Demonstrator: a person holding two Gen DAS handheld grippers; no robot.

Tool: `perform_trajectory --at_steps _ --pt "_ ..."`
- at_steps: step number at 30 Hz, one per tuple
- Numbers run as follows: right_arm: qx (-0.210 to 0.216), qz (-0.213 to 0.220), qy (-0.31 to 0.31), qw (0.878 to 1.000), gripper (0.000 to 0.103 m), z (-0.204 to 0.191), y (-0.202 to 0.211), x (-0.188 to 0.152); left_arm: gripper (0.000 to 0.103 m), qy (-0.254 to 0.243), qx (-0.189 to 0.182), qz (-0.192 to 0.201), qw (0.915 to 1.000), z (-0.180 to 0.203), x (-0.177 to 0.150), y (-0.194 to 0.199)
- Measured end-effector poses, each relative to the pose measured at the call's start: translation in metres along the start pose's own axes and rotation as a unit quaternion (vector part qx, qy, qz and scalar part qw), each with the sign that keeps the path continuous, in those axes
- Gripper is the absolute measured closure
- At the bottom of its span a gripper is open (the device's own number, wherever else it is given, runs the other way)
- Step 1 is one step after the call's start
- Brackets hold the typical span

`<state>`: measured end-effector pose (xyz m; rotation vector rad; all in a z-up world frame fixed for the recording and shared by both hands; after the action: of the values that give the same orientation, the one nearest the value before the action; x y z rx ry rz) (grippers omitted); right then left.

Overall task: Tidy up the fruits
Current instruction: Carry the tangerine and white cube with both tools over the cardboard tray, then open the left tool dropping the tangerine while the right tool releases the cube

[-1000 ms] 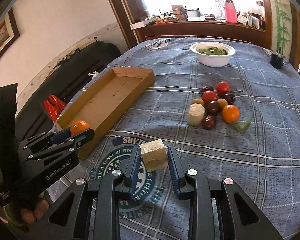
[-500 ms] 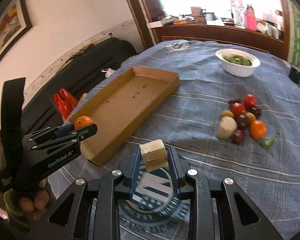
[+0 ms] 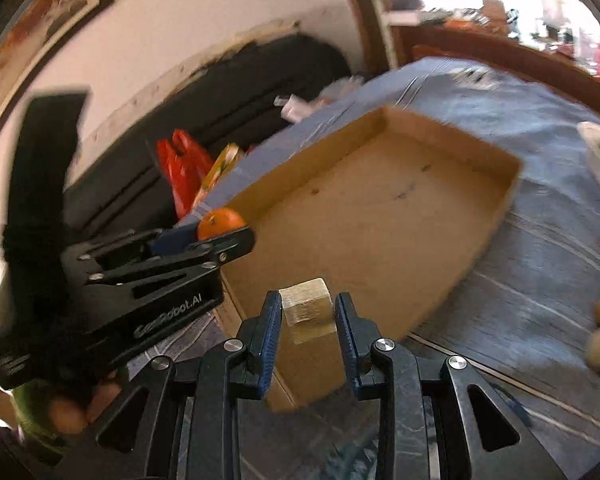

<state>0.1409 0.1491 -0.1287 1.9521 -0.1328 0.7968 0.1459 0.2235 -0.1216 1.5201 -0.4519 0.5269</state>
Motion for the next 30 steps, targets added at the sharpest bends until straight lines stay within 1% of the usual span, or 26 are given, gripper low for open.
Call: perform_trajectory --at_steps 1,2,3,4,5,7,8,11,15,17,20,22,23,25,30 --pt "0.001 -0.012 0.001 1.000 0.075 0.001 -0.010 -0.001 0.069 -0.002 -0.001 -0.005 1.0000 0.002 -0.002 -0.005" --pt "-0.008 -0.028 0.003 1.000 0.076 0.005 -0.021 -0.004 0.069 -0.005 -0.004 -0.009 0.9999 0.003 -0.002 -0.007" --pt "-0.012 -0.034 0.003 0.999 0.076 0.008 -0.023 -0.006 0.069 -0.008 -0.006 -0.013 0.9999 0.005 -0.003 -0.010" --pt "-0.005 -0.034 0.003 0.999 0.076 0.009 -0.023 -0.007 0.069 -0.012 -0.007 -0.016 0.9998 0.007 -0.004 -0.013" --pt "-0.007 -0.038 0.007 0.999 0.076 0.011 -0.022 -0.010 0.069 -0.015 -0.008 -0.021 0.9996 0.010 -0.006 -0.018" --pt "-0.035 -0.044 0.021 0.998 0.075 0.018 -0.019 -0.013 0.069 -0.020 -0.014 -0.036 0.9991 0.014 -0.009 -0.026" --pt "-0.036 -0.046 0.027 0.998 0.075 0.018 -0.020 -0.014 0.069 -0.023 -0.016 -0.042 0.9987 0.016 -0.011 -0.030" --pt "-0.032 -0.054 0.037 0.997 0.076 0.018 -0.020 -0.014 0.069 -0.029 -0.006 -0.058 0.9979 0.015 -0.016 -0.041" --pt "-0.025 -0.057 0.044 0.997 0.076 0.017 -0.024 -0.008 0.069 -0.022 -0.010 -0.058 0.9980 0.012 -0.013 -0.042" --pt "-0.015 -0.061 0.043 0.997 0.073 0.018 -0.026 -0.008 0.067 -0.023 -0.008 -0.061 0.9978 0.012 -0.013 -0.043" --pt "-0.010 -0.066 0.045 0.997 0.072 0.020 -0.028 -0.009 0.065 -0.019 -0.007 -0.066 0.9976 0.012 -0.015 -0.043" --pt "-0.005 -0.064 0.051 0.997 0.070 0.017 -0.028 -0.009 0.065 -0.016 -0.006 -0.066 0.9977 0.011 -0.014 -0.039" --pt "-0.003 -0.060 0.054 0.997 0.065 0.015 -0.026 -0.009 0.060 -0.013 -0.008 -0.067 0.9977 0.010 -0.014 -0.036" --pt "0.001 -0.052 0.059 0.997 0.063 0.011 -0.022 -0.009 0.054 -0.009 -0.001 -0.067 0.9977 0.007 -0.013 -0.033" --pt "0.010 -0.026 0.053 0.998 0.060 0.009 -0.004 -0.008 0.052 0.000 -0.005 -0.050 0.9987 0.000 -0.008 -0.012"
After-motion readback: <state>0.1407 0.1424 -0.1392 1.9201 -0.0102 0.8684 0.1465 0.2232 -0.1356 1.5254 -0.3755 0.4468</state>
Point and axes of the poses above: each gripper's, at about its wrist camera, not at the fingertips, and y roughly against the way its jaws point, z to its right, x to its top, the point moved 8 cm from there along -y, roughly the way its jaws point
